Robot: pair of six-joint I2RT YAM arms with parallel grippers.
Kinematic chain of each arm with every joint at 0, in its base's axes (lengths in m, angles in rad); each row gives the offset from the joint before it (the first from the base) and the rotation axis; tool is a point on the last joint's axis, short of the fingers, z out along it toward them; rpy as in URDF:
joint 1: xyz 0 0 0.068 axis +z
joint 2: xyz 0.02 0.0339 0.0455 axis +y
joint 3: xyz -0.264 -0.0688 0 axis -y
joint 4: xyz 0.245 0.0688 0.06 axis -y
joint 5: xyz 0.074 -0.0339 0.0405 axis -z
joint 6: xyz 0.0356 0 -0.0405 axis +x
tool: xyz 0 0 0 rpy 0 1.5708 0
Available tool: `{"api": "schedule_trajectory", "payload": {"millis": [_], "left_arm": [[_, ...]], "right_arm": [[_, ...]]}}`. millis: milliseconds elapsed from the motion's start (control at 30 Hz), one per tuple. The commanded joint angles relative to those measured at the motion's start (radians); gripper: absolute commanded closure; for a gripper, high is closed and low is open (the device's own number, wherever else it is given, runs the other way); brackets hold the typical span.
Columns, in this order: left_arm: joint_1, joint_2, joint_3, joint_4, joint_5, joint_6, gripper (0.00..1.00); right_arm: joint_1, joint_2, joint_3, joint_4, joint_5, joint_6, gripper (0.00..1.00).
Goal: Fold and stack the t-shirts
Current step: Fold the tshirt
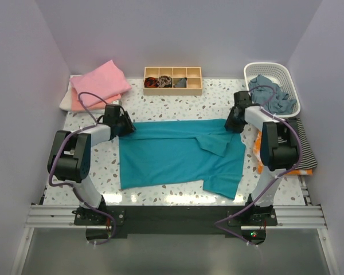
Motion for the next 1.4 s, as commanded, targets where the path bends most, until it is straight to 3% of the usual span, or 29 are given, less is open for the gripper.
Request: {"api": "schedule_trajectory", "payload": {"millis": [0,200,300,467,800,1033,1367], "left_arm": [[0.018,-0.015,0.019,-0.029,0.036,0.032,0.56],[-0.019,-0.084,0.093,-0.029,0.075,0.040,0.55],[-0.044,-0.112,0.108,-0.031,0.084,0.037,0.54],[-0.094,-0.113,0.117,-0.031,0.068,0.040,0.54],[-0.148,-0.087,0.070,0.040,0.073,0.018,0.54],[-0.150,-0.077,0.068,0.049,0.085,0.020,0.54],[-0.150,-0.055,0.073,0.051,0.087,0.021,0.54]], "right_arm": [[-0.012,-0.145,-0.051,0.132,-0.190,-0.065,0.57],[0.018,-0.314,-0.057,0.103,-0.330,-0.108,0.55],[0.133,-0.312,-0.008,0.006,-0.318,-0.188,0.54],[0.380,-0.298,-0.011,-0.093,-0.057,-0.297,0.54],[0.568,-0.234,-0.025,-0.139,0.283,-0.335,0.55],[0.643,-0.160,-0.028,-0.154,0.331,-0.311,0.55],[0.655,-0.093,-0.034,-0.147,0.376,-0.295,0.56]]}}
